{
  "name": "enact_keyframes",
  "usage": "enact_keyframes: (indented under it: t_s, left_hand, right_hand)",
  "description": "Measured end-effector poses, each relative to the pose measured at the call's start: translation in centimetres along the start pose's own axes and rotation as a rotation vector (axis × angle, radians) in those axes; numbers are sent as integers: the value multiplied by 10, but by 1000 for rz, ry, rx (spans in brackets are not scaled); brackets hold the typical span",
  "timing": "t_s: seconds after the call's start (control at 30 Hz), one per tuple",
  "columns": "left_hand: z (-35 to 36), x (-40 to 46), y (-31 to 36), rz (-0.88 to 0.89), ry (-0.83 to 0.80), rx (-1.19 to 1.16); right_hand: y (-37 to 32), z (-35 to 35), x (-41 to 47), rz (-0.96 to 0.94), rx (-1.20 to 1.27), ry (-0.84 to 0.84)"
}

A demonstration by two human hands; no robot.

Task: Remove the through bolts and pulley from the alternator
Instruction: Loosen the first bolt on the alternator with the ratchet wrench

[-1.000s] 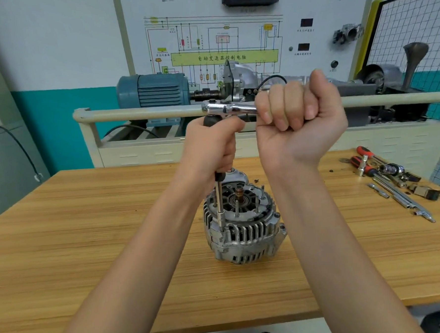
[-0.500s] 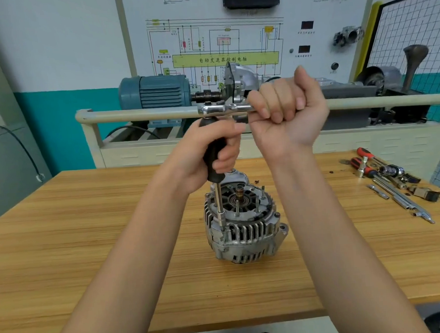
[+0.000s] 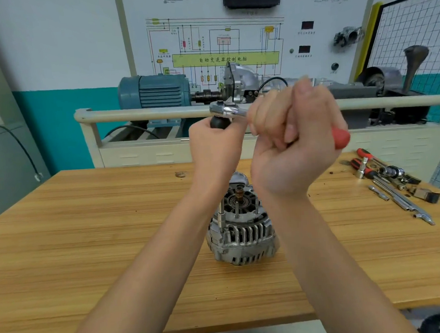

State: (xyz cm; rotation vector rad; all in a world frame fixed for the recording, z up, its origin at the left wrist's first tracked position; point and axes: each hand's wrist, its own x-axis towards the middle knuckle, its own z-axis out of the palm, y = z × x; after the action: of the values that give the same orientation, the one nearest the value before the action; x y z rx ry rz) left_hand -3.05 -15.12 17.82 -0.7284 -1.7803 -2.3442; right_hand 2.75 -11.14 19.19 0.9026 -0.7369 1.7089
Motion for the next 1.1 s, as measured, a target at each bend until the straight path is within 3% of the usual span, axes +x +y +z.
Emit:
enact_keyframes:
  t_s: [0.07, 0.17, 0.33, 0.4, 0.53, 0.7, 0.8, 0.87, 0.97, 1.1]
  left_hand:
    - [-1, -1, -1, 8, -10, -7]
    - [-10, 1, 1, -38, -114, -24]
    - [-33, 12, 4, -150, -628, -171]
    - [-32, 12, 4, -173, -719, -202]
    - [-24, 9, 3, -174, -588, -155]
    - [-9, 2, 1, -54, -62, 11]
    - [-1, -2, 0, 30, 79, 31]
    - [-1, -4, -1, 71, 57, 28]
    - [-10, -3, -1, 31, -48, 18]
    - [-30, 7, 4, -107, -432, -135]
  right_hand:
    - [1, 2, -3, -41, -35, -25]
    - [-2, -7, 10, 100, 77, -2]
    - [2, -29, 35, 514, 459, 211]
    - [7, -37, 40, 581, 613, 295]
    - [6, -37, 37, 512, 567, 318]
    - [-1, -12, 18, 248, 202, 91]
    - [1, 4, 1, 37, 21, 18]
    - [2, 8, -5, -26, -22, 10]
    - [1, 1, 5, 80, 78, 9]
    - [3, -18, 28, 403, 312, 110]
